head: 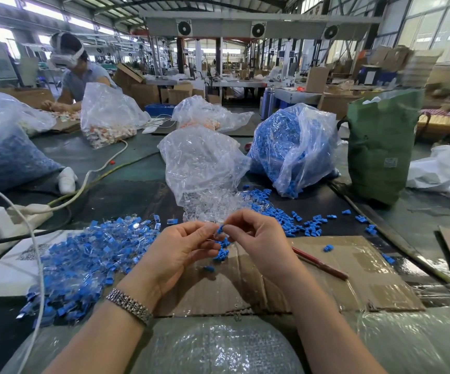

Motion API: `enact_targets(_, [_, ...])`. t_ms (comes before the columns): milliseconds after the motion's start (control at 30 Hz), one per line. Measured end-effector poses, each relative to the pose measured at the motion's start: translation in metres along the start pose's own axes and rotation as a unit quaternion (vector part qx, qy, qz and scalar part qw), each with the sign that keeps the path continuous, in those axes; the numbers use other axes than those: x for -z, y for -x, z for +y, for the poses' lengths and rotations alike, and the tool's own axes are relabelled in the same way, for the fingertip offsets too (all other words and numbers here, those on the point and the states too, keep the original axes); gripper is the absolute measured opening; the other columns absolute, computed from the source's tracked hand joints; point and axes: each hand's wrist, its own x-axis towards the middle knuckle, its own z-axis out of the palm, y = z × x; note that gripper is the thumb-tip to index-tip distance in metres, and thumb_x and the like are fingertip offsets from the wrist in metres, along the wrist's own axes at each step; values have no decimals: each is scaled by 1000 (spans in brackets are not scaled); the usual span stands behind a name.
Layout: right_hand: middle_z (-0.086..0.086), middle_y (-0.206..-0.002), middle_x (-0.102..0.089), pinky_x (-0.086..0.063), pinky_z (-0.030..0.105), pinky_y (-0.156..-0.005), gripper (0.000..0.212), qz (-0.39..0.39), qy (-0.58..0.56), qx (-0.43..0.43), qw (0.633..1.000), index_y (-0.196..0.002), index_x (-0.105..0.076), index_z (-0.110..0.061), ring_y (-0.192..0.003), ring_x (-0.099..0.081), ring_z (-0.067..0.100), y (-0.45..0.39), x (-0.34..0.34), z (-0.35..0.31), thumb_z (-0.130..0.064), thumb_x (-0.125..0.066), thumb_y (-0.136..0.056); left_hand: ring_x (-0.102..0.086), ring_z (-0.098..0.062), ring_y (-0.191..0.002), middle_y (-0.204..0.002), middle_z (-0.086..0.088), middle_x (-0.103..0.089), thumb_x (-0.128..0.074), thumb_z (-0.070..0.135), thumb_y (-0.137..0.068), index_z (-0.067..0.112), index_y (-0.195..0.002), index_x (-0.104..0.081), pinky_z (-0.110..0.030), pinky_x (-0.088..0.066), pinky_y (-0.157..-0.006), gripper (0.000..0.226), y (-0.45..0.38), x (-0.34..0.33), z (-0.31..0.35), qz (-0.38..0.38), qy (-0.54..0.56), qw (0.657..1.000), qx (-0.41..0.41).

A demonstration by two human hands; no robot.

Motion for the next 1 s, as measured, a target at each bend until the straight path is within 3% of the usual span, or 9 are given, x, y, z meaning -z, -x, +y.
enact_targets(133, [-8,-81,-69,-56,30,-77,10,-2,45,13,999,-89,-70,-25,-76,-64,8,-1,-1,3,-15,-71,-93,-74,-20,-87,-105,-18,-76,-85,24,-70,7,-102,-80,-25,-60,-76,37,2,3,3,-26,1,1000,6])
enact_targets(333, [-14,-80,-67,-49,19,-70,17,-18,52,19,998,-86,-67,-33,-74,-62,4,0,-2,5,-18,-72,-92,-74,-24,-85,-101,-21,-76,-76,9,-71,6,-96,-81,-27,-62,-76,26,6,-2,5,5,-53,999,-10])
enact_targets(433, [-14,-86,-67,-51,19,-71,8,-16,33,3,999,-96,-66,-33,-79,-64,2,-1,0,1,-30,-72,-92,-74,-25,-84,-100,-22,-76,-76,8,-71,2,-96,-80,-28,-63,-77,26,6,-3,5,11,-55,998,-13])
enact_targets(500, [-15,-96,-64,-51,20,-79,22,17,101,-29,994,-109,-60,-34,-91,-62,1,-1,6,0,-45,-68,-91,-74,-25,-83,-100,-23,-75,-76,7,-71,0,-98,-79,-28,-63,-75,28,6,-2,3,19,-47,999,-14])
enact_targets(567, [-10,-119,-55,-48,31,-96,46,30,305,-100,947,-124,-53,-28,-113,-52,10,2,17,0,-58,-61,-91,-73,-25,-81,-97,-24,-74,-77,6,-71,-2,-98,-78,-28,-62,-74,28,4,0,1,26,-34,999,-10])
enact_targets(633, [5,-134,-45,-39,45,-104,66,-9,482,-204,852,-133,-46,-19,-128,-41,25,8,28,2,-65,-60,-88,-73,-25,-82,-97,-25,-74,-78,7,-72,-1,-97,-78,-28,-62,-75,27,2,3,0,18,-29,999,-11])
enact_targets(733, [10,-136,-48,-41,46,-99,58,-63,535,-272,798,-130,-52,-16,-128,-44,30,16,39,3,-58,-60,-91,-73,-25,-83,-103,-27,-74,-78,7,-72,1,-96,-80,-27,-61,-75,25,-1,5,-1,18,-11,1000,-21])
enact_targets(867, [9,-111,-60,-37,32,-73,21,-73,523,-228,818,-97,-57,-15,-98,-54,26,16,41,-4,-36,-54,-97,-73,-23,-81,-102,-24,-75,-77,5,-72,1,-94,-80,-26,-61,-72,23,-2,2,-2,24,21,999,-25])
enact_targets(1000, [1,-65,-55,-35,26,-51,30,-97,315,-240,913,-69,-50,-16,-53,-47,18,10,43,-22,-29,-55,-96,-75,-21,-82,-103,-20,-76,-76,7,-72,0,-101,-76,-26,-62,-71,30,-1,5,3,48,54,997,-33])
